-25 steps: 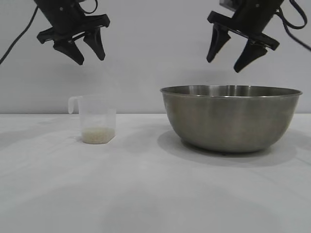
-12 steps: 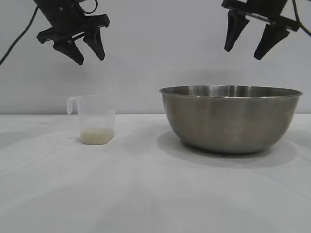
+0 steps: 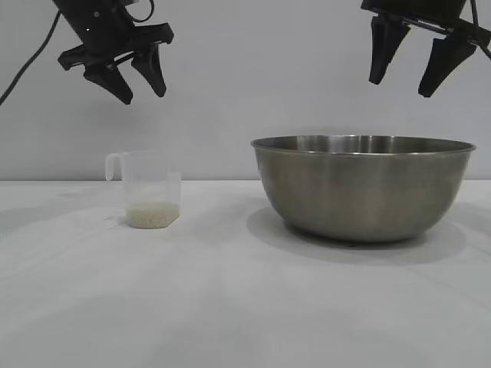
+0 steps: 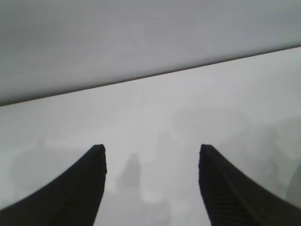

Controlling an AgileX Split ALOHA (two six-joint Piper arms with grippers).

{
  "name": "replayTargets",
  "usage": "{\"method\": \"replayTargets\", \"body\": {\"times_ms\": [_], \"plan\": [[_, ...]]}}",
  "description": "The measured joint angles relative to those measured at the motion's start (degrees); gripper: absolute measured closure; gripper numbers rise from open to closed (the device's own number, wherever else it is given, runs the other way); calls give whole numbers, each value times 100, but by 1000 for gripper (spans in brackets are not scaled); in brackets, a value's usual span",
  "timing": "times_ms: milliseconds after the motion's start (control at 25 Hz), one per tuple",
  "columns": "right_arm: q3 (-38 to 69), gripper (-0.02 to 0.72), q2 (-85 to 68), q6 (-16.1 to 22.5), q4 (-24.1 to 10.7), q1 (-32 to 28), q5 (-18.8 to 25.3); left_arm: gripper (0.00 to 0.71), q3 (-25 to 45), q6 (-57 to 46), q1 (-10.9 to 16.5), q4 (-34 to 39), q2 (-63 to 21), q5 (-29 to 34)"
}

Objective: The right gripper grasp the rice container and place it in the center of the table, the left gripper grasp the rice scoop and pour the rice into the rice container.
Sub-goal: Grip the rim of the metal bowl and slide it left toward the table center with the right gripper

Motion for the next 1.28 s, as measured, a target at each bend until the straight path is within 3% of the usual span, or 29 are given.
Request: {"method": "replayTargets", "body": {"times_ms": [400, 1080, 1280], "plan": [[956, 215, -337, 22, -115, 0, 9, 329, 0, 11, 0, 0, 0, 4], [2211, 215, -772, 119, 48, 0, -36, 329, 0, 29, 0, 0, 0, 27], [2211, 215, -761, 114, 2, 0, -451, 329, 0, 29, 0, 43, 0, -77]]}}
